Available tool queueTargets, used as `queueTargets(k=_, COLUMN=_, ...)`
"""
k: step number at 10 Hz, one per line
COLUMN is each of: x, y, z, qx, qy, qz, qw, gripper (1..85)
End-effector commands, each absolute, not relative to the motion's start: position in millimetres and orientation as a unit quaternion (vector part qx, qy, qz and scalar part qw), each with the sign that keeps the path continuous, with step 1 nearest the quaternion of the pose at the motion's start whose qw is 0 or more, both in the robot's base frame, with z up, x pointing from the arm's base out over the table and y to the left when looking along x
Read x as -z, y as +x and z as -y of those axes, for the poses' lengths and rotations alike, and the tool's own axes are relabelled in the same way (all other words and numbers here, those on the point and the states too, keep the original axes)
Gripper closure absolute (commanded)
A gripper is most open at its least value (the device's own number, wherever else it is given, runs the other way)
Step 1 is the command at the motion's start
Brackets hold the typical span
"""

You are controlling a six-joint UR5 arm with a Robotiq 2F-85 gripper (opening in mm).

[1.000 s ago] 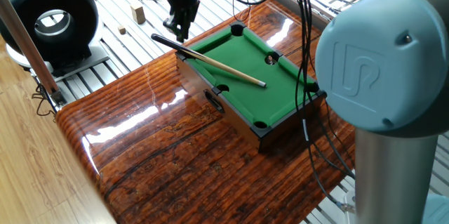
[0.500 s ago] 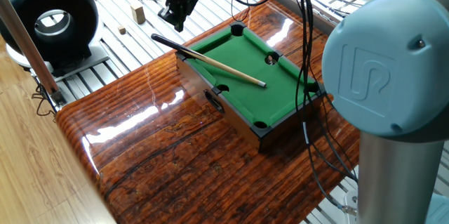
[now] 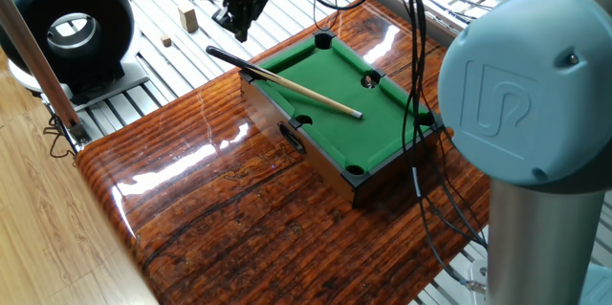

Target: Hit the pool ball

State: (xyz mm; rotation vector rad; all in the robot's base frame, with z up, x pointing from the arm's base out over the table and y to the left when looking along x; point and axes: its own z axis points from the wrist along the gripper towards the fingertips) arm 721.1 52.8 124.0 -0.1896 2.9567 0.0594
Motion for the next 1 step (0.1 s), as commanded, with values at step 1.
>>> queueTargets(k=1, x=-124.1, y=723.0, z=-55.1, qx=-0.027, qy=-0.059, qz=-0.994, qw=0.091, gripper=84.7)
